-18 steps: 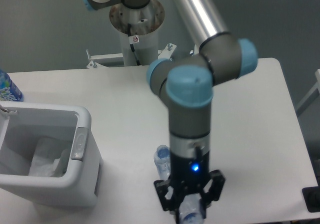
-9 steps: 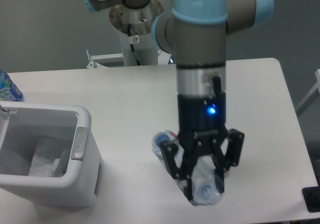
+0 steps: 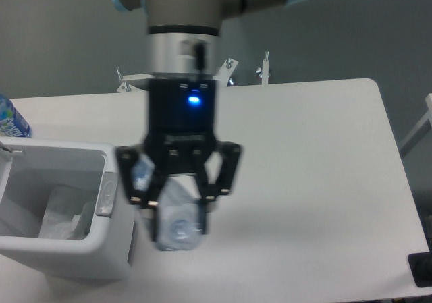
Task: Place the trash in the trash can
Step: 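Lift the bottle and carry it over the trash bin, then lower the bottle into the bin and open the gripper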
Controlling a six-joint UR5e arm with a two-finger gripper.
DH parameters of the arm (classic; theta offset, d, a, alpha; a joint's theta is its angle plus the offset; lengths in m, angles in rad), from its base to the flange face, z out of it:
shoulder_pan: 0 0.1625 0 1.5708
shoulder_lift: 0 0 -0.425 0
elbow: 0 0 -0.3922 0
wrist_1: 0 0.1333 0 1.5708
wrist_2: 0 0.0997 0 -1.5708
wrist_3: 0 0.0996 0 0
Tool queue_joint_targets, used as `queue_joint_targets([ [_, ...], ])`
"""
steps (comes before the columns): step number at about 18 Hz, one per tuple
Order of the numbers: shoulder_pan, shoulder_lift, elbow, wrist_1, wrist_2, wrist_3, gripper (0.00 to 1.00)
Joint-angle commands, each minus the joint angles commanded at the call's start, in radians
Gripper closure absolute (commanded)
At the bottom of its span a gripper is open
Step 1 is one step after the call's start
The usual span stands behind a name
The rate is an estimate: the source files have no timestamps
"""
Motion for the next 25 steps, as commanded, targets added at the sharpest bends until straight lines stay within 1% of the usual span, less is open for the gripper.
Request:
queue_joint_targets([
  [2, -0.051, -0.003, -0.038, 0.002, 0.000, 0.003, 0.40],
  [5, -0.114, -0.008, -0.063, 0.002, 0.000, 0.003, 0.40],
  [7, -0.123, -0.014, -0.077, 0.003, 0.000, 0.008, 0.40],
  [11, -0.131, -0.031, -0.075, 0.008, 0.000, 0.012, 0.39],
  [15, -0.131, -0.041, -0.075, 0.015, 0.000, 0.038, 0.28],
  [16, -0.131, -0.043, -0.074, 0.014, 0.000, 0.040, 0.27],
  [17, -0.131, -0.045, -0.075, 0.015, 0.000, 0.041, 0.17],
  [18, -0.131, -0.048, -0.077, 0.015, 0.002, 0.049, 0.05],
  [19, -0.131, -0.049, -0.077, 0.015, 0.002, 0.067, 0.00],
  [23, -0.128, -0.045, -0.077, 0.015, 0.002, 0.098, 0.00],
  [25, -0.108, -0.045, -0.055, 0.015, 0.005, 0.141, 0.00],
])
